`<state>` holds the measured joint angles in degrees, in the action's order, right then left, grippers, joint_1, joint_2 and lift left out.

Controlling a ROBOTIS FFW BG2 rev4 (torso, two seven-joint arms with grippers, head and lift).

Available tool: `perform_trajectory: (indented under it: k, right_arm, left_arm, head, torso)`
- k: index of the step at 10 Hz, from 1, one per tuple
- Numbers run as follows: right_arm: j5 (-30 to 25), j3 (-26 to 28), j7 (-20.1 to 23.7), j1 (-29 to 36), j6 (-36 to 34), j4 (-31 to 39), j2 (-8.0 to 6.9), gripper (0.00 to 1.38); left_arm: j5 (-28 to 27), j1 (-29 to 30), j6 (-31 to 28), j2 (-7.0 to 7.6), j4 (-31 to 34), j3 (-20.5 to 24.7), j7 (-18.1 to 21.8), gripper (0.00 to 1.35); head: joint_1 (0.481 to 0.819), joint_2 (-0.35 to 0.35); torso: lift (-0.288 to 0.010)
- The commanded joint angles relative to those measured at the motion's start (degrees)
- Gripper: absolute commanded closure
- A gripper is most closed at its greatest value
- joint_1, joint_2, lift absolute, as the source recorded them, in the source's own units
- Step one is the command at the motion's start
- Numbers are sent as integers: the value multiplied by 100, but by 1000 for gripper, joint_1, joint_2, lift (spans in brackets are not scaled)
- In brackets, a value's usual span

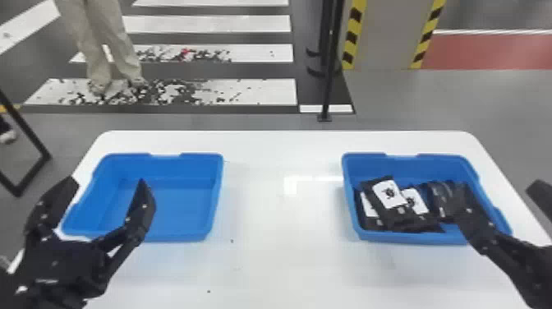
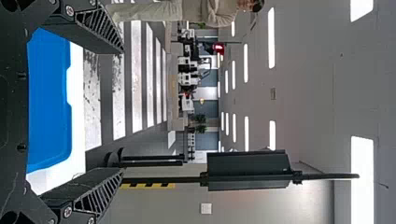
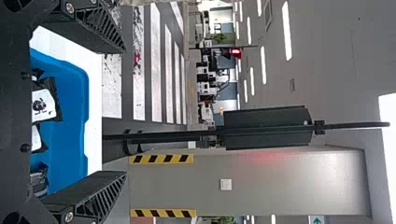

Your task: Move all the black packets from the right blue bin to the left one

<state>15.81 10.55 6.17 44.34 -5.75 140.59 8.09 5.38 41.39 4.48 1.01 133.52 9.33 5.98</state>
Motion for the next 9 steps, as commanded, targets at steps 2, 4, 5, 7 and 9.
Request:
perform_trajectory:
  k: [2,4,5,7,9]
  right_arm:
    - [7,-4,-1,-19,-15,-32,-1,94]
    - [-16,-4,7,-33,-15,-32,-1,94]
    - [-16,-4,7,-33,-15,-32,-1,94]
    - [-16,-4,7,-33,-29,-32,-1,94]
    - [53,7,7,-103,-226,-17,8,94]
  left_arm:
    - [10,-5,-12,4,0,4,0,133]
    - [33,-5,2,4,0,-8,0,133]
    - [44,-5,2,4,0,4,0,133]
    - [44,-5,2,4,0,4,9,133]
    - [44,-5,2,4,0,4,0,133]
  head:
    - [695,21]
    - [695,21]
    - [695,21]
    - [695,22]
    - [695,22]
  torso:
    - [-140]
    - [-140]
    - [-140]
    - [-140]
    - [-140]
